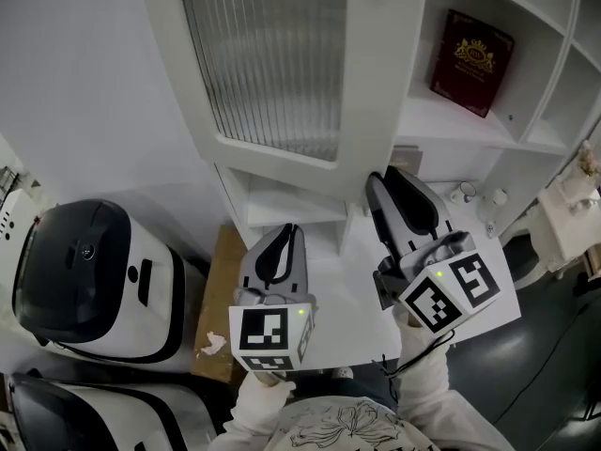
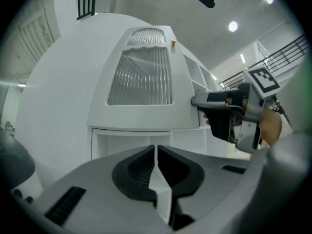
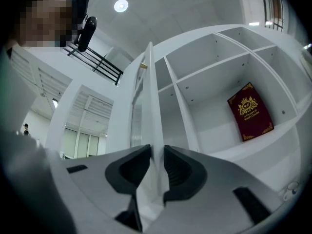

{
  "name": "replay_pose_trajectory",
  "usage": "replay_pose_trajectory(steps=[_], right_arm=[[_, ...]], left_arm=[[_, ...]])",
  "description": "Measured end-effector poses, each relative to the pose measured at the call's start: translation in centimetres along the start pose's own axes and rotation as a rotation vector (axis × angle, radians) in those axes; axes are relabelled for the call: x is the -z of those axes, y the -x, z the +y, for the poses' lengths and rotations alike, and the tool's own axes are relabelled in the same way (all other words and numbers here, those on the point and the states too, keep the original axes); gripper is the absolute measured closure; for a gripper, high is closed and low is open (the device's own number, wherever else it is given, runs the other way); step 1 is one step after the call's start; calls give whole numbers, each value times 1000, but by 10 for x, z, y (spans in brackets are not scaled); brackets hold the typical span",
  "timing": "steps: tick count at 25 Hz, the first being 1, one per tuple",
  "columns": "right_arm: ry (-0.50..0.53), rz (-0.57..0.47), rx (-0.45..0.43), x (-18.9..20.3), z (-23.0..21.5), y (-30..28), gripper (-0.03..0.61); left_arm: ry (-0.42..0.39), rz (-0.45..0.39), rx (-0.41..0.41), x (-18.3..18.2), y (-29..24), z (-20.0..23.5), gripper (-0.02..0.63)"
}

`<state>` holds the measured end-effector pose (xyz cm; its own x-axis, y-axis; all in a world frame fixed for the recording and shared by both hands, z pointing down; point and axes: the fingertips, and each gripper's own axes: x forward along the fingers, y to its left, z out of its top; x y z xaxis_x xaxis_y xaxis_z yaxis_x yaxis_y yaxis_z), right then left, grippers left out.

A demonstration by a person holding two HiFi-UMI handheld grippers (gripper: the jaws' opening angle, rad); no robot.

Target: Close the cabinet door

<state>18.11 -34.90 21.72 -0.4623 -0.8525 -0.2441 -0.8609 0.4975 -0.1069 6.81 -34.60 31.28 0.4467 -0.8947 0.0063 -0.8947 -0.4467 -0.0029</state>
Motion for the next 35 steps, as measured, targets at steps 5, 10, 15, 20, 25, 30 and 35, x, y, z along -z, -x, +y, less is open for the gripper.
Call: replay_pose_trajectory(steps=[5, 10, 15, 20, 25, 30, 35], right_arm=[[-3, 0, -11, 0, -12, -7, 488], [14, 3, -17, 1, -20, -12, 486], [43, -1, -8, 2, -28, -17, 477], [58, -5, 3, 3, -36, -24, 477], [64, -2, 0, 4, -41, -29, 486], [72, 3, 11, 4, -47, -35, 489], [75, 11, 3, 6, -53, -42, 492]], left_arm=[[2, -2, -36, -1, -7, -3, 592], [7, -5, -68, 0, -12, -5, 592], [6, -6, -102, 2, -16, -5, 592], [5, -3, -127, 5, -20, -4, 592], [7, 1, -144, 7, -25, -4, 592], [3, 5, -147, 8, -31, -5, 592], [6, 11, -145, 9, -37, -7, 592]])
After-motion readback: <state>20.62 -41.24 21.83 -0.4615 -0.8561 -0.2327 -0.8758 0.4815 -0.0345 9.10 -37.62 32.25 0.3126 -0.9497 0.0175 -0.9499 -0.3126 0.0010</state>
